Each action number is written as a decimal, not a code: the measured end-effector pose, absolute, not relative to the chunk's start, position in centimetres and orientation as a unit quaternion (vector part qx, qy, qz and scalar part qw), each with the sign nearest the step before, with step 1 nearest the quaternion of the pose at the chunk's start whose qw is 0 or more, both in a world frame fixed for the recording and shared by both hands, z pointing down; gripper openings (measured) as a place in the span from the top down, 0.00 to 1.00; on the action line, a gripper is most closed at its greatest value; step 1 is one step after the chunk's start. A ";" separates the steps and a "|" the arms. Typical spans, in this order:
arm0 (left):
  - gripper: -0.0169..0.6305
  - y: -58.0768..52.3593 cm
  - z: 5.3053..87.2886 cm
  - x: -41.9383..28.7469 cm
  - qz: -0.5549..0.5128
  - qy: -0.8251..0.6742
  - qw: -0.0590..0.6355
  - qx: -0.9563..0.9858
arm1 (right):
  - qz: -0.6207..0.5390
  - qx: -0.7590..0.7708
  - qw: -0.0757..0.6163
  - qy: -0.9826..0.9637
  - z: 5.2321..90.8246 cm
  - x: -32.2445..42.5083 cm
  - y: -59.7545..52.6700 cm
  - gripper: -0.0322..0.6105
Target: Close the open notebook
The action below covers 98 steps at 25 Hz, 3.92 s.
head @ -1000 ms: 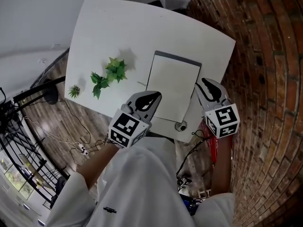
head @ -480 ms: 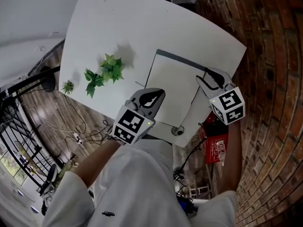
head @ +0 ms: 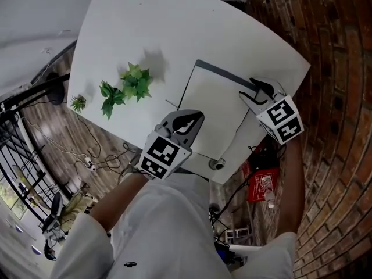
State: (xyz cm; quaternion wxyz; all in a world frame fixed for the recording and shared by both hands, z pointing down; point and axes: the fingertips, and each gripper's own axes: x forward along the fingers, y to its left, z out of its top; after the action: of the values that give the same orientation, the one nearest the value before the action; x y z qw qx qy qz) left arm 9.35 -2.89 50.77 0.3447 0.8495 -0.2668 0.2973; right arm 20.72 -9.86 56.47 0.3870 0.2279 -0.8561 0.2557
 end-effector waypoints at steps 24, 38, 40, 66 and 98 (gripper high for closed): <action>0.96 0.4 58.5 9.0 0.348 -0.260 0.365 0.823 | 0.306 0.093 0.475 -0.820 58.5 21.0 -8.5 0.59; 0.96 0.3 58.4 9.0 0.345 -0.269 0.368 0.820 | 0.293 0.160 0.460 -0.823 57.8 22.4 -8.8 0.72; 0.96 0.3 58.4 9.0 0.344 -0.270 0.367 0.821 | 0.283 0.169 0.461 -0.824 57.7 22.6 -9.5 0.72; 0.96 0.3 58.5 9.0 0.347 -0.267 0.373 0.818 | 0.261 0.062 0.576 -0.772 59.7 22.9 -9.7 0.90; 0.96 1.4 58.1 8.7 0.350 -0.257 0.367 0.823 | 0.379 0.151 0.478 -0.778 59.0 25.4 -7.3 0.70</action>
State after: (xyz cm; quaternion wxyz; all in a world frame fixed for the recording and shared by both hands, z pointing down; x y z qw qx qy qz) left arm 8.67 1.38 58.08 0.3673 0.8227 -0.2569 0.3497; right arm 25.37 -7.34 58.99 0.4783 0.1515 -0.7775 0.3791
